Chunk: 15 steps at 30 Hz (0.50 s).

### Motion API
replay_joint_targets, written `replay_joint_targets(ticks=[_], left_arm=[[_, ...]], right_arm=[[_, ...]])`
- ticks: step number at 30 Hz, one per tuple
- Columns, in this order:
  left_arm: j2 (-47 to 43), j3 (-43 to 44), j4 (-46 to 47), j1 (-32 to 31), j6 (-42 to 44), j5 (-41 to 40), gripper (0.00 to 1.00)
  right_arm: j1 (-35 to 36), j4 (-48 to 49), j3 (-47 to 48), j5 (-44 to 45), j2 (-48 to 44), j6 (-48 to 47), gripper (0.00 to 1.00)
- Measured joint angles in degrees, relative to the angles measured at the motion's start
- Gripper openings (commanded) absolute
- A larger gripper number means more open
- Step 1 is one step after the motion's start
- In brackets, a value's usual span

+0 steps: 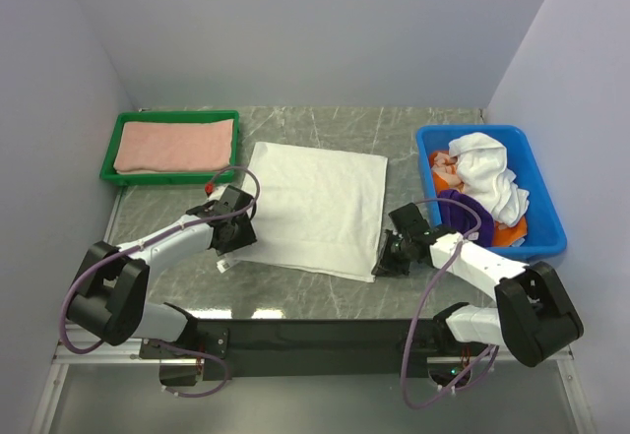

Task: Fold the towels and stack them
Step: Fold the towel

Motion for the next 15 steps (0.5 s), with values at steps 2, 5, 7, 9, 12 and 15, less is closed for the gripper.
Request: replay_joint_targets(ticks=[2,5,7,9,12,15], left_arm=[[0.00,0.04,-0.04,0.07,-0.02,0.09,0.66],[-0.04,0.83,-1.16,0.07,0.00,0.11,0.72],[-0.42,2.08,-2.89,0.15,0.11,0.04,0.76],[-1.25,3.78,-5.01,0.20,0.37,0.00,0.78],[-3.23,7.02,-6.93,0.24,0.70,-0.35,0.75],[-4.24,9.31,-6.82,0.24,1.38,-0.52,0.65]], right_arm=[[0.00,0.04,0.00,-0.04,-0.11,-0.15,0.21],[0.02,-1.07,0.24,0.72,-1.33,-1.31,0.37],[0.07,-3.30,1.33,1.99,-2.80,-2.08,0.44],[0.07,-4.61,3.39,3.43,-4.50,-3.06,0.43],[0.07,-3.82,6.75,4.72,-6.60,-3.80,0.37],[0.26,-0.33,8.41,4.57,-6.91,-4.04,0.35]])
